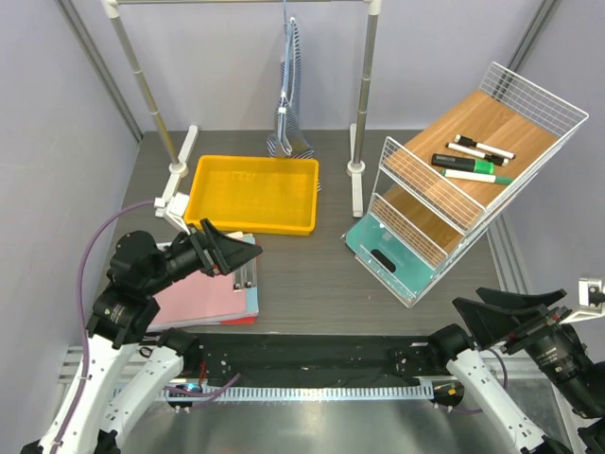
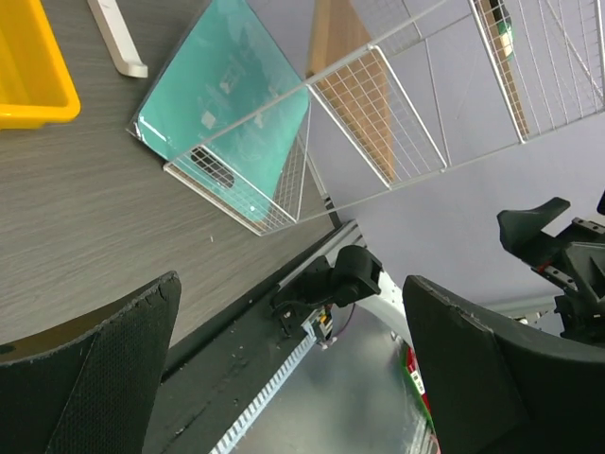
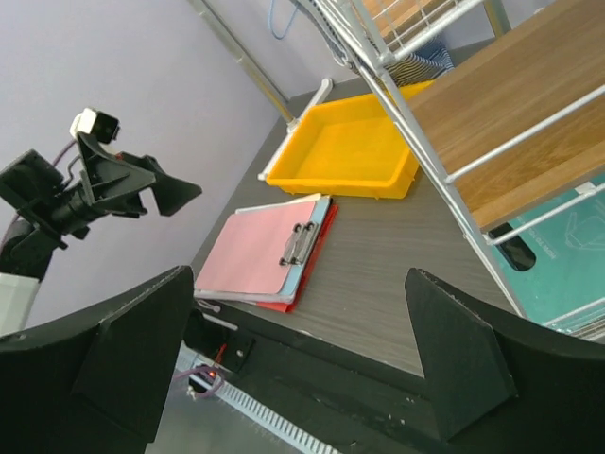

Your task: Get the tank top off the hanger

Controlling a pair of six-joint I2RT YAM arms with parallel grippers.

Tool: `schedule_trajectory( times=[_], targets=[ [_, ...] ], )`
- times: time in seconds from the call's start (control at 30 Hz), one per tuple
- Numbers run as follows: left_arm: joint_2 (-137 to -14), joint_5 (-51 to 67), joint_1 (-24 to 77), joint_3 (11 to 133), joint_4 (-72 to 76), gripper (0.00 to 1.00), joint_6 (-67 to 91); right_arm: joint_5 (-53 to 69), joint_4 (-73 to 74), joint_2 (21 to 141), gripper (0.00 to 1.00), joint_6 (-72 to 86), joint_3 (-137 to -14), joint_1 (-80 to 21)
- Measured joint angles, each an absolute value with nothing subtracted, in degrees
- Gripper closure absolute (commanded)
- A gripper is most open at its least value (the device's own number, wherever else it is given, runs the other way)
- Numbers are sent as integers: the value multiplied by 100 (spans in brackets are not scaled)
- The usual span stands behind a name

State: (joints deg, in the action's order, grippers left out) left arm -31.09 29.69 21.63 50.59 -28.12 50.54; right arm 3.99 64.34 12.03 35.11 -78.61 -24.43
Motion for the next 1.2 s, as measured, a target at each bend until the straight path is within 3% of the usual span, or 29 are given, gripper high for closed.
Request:
schedule_trajectory(
  times=[0.23,0.47,0.87,1.2],
  targets=[
    [-3190,2987,2163,5207,-2591,0,4971,368,6971,1699,0,3249,-8123,-2532],
    [-4383,2703,2163,6611,-2823,1,4294,351,7216,1970,0,3089,-8694,-2672],
    [-6897,2121,2163,9561,-2628,19,3280,530,7489,2137,0,2956,-10108,-2700],
    [-8425,1852,2163,9979,-1584,29,2812,934,7599,2377,0,2917,-10433,-2703]
  ],
)
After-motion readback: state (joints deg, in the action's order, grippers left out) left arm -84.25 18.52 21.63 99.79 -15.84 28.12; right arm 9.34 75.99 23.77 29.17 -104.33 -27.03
